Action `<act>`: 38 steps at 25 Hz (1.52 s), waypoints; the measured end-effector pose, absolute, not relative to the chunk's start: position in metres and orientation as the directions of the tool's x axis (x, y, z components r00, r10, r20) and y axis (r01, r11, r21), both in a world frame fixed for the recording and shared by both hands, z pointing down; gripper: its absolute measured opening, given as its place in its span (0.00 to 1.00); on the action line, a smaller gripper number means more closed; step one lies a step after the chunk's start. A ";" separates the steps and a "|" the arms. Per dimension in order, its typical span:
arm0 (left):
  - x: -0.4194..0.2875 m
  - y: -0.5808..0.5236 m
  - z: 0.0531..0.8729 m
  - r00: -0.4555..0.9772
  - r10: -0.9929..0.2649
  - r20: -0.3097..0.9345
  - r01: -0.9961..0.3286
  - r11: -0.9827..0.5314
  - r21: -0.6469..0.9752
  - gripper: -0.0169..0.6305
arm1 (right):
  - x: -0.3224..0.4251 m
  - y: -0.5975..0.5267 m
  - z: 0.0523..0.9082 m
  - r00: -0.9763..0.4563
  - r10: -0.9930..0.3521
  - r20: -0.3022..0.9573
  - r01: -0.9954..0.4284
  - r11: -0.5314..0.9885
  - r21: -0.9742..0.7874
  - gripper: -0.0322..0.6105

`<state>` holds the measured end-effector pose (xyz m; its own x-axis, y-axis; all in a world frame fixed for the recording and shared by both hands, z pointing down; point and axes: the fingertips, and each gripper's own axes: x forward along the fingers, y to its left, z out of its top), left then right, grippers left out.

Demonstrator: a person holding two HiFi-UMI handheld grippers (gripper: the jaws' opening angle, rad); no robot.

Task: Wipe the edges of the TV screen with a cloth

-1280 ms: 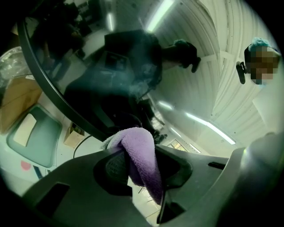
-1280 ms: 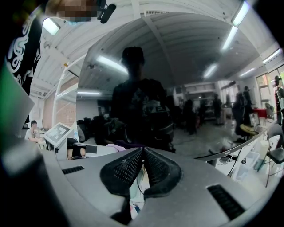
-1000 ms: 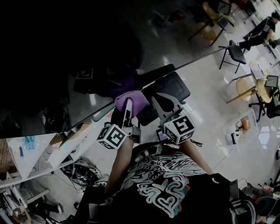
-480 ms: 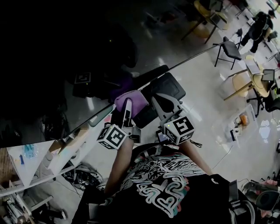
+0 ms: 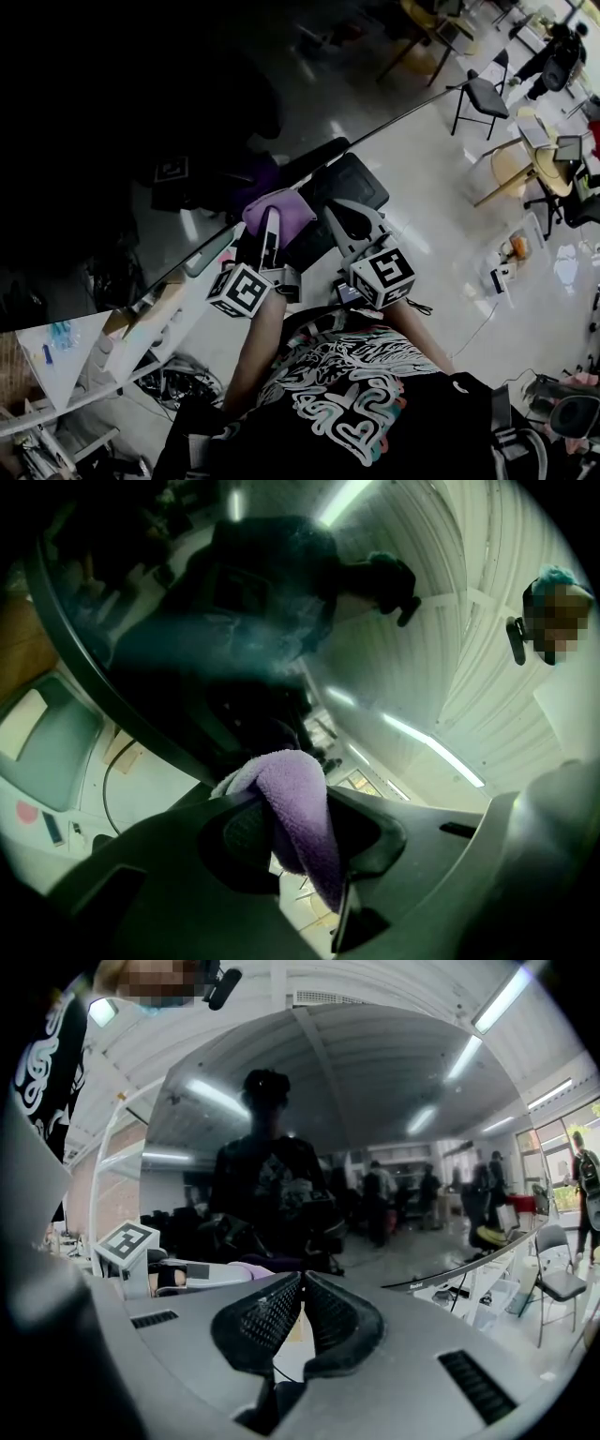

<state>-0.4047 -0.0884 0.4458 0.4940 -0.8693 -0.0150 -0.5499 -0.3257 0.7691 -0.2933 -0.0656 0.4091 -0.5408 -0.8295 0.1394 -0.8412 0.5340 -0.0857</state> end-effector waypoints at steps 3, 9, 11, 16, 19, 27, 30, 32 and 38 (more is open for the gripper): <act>-0.398 -0.092 0.443 0.493 -0.870 -0.017 -0.549 -0.326 0.769 0.24 | -0.287 -0.067 0.408 -0.536 -0.832 0.142 -0.844 0.528 -0.089 0.10; -0.388 -0.098 0.442 0.500 -0.866 -0.021 -0.538 -0.329 0.776 0.24 | -0.276 -0.070 0.407 -0.516 -0.845 0.141 -0.856 0.509 -0.086 0.10; -0.383 -0.099 0.441 0.506 -0.862 -0.023 -0.527 -0.330 0.783 0.24 | -0.270 -0.071 0.407 -0.510 -0.848 0.142 -0.860 0.503 -0.087 0.10; -0.372 -0.105 0.442 0.515 -0.857 -0.017 -0.523 -0.330 0.786 0.24 | -0.259 -0.072 0.409 -0.494 -0.857 0.147 -0.869 0.485 -0.094 0.10; -0.365 -0.108 0.442 0.525 -0.851 -0.018 -0.517 -0.335 0.788 0.24 | -0.252 -0.073 0.408 -0.481 -0.864 0.148 -0.877 0.472 -0.091 0.10; -0.345 -0.117 0.440 0.549 -0.835 -0.006 -0.509 -0.341 0.791 0.24 | -0.220 -0.083 0.406 -0.425 -0.894 0.139 -0.905 0.416 -0.092 0.10; -0.340 -0.121 0.441 0.556 -0.831 0.011 -0.518 -0.336 0.787 0.24 | -0.216 -0.084 0.408 -0.417 -0.897 0.145 -0.909 0.406 -0.096 0.10; -0.337 -0.123 0.443 0.561 -0.828 0.012 -0.504 -0.329 0.798 0.24 | -0.212 -0.085 0.409 -0.408 -0.901 0.147 -0.913 0.397 -0.096 0.10; -0.322 -0.131 0.445 0.580 -0.814 0.012 -0.483 -0.332 0.810 0.24 | -0.198 -0.087 0.411 -0.381 -0.912 0.154 -0.924 0.371 -0.091 0.10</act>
